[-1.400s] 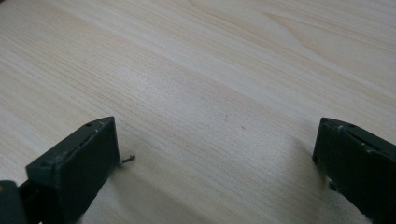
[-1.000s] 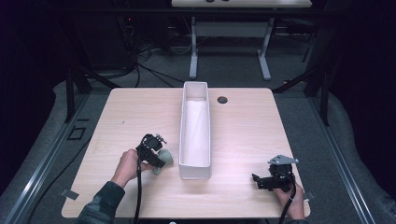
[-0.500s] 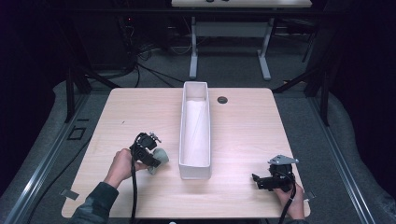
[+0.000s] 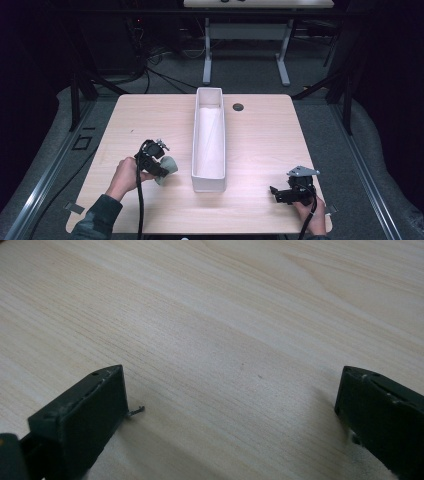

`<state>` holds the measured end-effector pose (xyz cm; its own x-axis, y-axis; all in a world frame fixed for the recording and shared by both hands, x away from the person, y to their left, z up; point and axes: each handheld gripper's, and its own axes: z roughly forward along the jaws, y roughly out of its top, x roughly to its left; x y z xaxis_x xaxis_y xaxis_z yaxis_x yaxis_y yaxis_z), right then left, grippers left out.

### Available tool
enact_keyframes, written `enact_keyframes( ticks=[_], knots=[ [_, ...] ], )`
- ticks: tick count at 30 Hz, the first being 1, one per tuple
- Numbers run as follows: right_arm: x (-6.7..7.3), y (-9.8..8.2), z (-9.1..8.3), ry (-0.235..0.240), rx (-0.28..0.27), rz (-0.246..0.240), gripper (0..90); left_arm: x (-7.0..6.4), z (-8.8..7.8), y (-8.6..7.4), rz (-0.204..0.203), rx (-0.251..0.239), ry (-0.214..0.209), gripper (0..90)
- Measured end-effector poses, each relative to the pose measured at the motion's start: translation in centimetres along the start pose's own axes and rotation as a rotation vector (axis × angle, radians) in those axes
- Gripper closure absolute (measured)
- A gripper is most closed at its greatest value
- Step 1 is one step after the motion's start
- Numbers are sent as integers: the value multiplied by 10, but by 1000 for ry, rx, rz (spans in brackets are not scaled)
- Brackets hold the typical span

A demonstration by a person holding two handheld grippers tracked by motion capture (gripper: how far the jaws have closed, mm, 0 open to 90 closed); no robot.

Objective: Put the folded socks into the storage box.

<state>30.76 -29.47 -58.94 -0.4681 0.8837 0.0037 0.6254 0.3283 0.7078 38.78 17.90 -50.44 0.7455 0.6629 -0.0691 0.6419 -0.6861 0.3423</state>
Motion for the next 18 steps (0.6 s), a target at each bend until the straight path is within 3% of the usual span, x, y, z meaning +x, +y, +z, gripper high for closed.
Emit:
enact_keyframes(
  ticks=[18],
  knots=[
    [0,0,0,0,0,0,0,4,-39,6,10,-45,18,666]
  ],
)
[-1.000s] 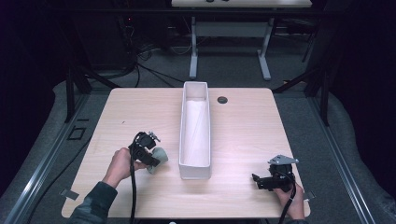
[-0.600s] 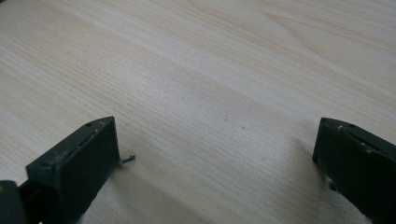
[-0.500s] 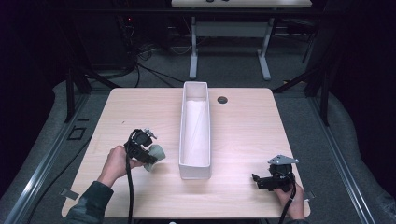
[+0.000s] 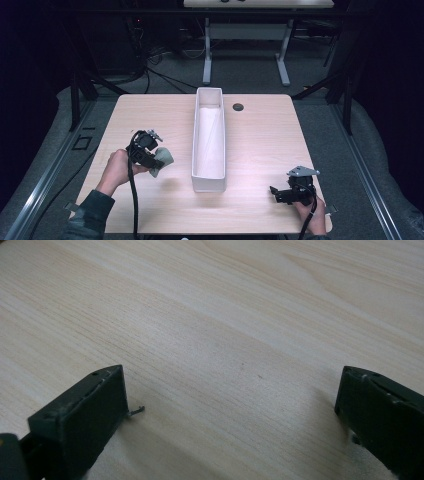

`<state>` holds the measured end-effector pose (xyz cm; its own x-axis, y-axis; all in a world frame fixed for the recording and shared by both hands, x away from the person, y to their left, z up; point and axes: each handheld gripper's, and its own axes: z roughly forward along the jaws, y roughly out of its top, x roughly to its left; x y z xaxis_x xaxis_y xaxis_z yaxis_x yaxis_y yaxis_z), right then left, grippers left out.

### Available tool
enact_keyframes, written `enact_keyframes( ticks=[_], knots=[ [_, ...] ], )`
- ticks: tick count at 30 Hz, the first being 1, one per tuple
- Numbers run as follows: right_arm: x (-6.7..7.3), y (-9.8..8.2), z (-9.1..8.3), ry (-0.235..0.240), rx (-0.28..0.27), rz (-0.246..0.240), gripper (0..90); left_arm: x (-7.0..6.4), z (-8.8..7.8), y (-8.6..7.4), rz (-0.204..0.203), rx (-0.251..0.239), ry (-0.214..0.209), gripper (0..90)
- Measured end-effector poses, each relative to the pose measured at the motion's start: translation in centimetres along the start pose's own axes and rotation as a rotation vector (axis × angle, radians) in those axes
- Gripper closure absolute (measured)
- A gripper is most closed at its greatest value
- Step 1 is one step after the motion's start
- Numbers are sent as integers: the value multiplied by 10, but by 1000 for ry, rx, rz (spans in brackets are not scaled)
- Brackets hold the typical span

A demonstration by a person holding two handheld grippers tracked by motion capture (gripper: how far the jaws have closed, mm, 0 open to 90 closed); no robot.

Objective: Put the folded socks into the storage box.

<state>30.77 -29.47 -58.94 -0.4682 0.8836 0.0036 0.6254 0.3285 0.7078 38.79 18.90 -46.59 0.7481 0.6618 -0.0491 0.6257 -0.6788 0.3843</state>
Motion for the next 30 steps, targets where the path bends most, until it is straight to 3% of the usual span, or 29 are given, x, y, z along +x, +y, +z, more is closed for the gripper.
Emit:
enact_keyframes(
  ticks=[30],
  knots=[
    [0,0,0,1,-1,-3,0,-3,-37,23,39,-21,18,664]
  ],
)
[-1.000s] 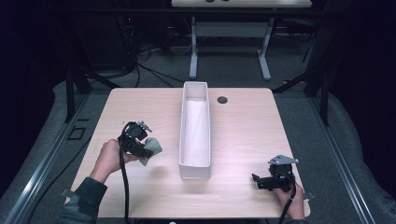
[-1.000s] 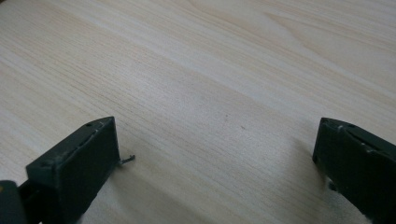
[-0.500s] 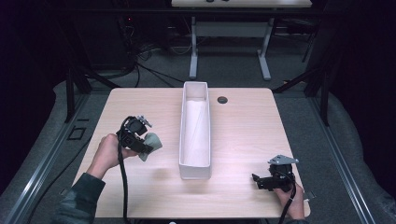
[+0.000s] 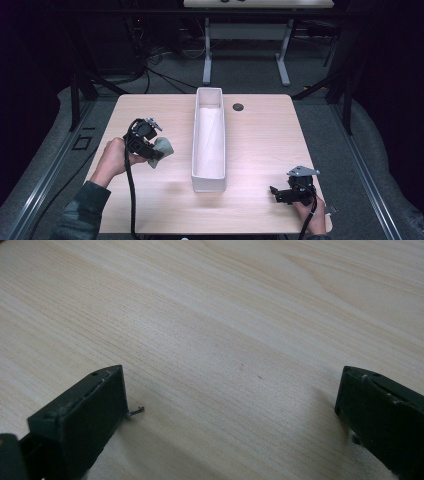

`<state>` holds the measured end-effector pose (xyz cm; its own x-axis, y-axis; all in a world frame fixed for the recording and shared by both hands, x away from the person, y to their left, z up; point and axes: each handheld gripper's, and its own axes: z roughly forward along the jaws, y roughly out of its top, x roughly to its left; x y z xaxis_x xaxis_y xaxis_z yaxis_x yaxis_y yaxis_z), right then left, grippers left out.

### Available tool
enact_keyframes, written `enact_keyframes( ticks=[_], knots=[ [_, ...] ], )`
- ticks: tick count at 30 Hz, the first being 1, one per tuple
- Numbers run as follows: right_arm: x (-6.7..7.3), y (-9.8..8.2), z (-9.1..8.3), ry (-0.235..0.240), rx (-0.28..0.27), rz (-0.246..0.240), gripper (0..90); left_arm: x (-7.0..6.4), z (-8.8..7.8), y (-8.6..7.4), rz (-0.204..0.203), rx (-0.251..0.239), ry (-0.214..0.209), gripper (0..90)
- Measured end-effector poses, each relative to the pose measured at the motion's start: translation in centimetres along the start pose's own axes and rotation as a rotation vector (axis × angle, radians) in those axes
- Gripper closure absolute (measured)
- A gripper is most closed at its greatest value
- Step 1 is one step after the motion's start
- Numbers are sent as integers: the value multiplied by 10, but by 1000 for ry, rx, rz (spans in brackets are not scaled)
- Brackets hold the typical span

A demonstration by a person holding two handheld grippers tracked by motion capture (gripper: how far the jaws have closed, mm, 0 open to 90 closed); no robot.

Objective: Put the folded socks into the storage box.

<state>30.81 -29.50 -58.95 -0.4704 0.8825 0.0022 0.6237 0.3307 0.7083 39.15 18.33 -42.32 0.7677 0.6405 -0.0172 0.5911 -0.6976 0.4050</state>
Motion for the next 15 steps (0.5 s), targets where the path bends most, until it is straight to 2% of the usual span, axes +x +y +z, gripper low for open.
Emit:
enact_keyframes(
  ticks=[15],
  knots=[
    [0,0,0,0,0,0,0,-7,-16,14,37,-3,13,664]
  ],
)
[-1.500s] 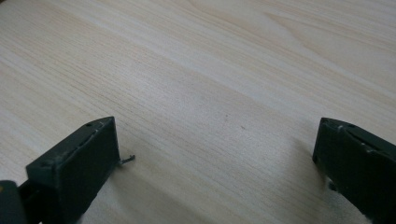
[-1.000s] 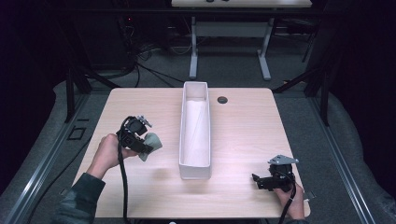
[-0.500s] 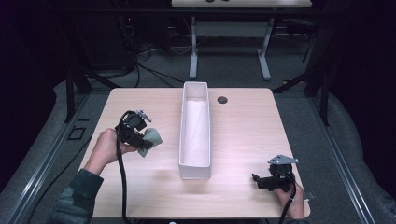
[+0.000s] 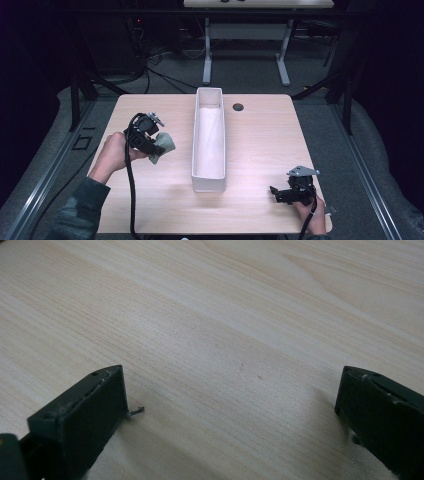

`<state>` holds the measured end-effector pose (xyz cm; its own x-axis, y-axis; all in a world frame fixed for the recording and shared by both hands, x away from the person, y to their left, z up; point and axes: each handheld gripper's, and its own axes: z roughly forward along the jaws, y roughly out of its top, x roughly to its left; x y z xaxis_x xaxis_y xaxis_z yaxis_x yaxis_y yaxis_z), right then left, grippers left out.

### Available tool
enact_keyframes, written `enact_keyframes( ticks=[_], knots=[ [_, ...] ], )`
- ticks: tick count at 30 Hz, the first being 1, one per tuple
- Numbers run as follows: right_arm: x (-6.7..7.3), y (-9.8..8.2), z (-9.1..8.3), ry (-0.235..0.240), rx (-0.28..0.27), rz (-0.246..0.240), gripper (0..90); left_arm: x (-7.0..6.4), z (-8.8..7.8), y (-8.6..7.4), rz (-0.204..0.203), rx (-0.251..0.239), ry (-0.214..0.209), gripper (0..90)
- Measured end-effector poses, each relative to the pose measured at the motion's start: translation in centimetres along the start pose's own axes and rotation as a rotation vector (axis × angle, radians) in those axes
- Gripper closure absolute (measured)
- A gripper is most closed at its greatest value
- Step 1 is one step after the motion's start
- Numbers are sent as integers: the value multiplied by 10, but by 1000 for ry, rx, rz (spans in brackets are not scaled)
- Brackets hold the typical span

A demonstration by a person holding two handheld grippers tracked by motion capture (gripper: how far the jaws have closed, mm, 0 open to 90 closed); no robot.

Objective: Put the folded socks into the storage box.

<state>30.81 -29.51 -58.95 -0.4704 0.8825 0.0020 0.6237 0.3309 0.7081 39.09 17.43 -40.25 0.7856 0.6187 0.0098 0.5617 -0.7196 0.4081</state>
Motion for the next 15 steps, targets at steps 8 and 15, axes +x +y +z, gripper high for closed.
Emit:
enact_keyframes(
  ticks=[8,15],
  knots=[
    [0,0,0,0,0,0,0,-1,-6,8,15,1,2,664],
    [0,0,0,0,0,0,0,-4,-11,14,34,3,6,664]
  ],
)
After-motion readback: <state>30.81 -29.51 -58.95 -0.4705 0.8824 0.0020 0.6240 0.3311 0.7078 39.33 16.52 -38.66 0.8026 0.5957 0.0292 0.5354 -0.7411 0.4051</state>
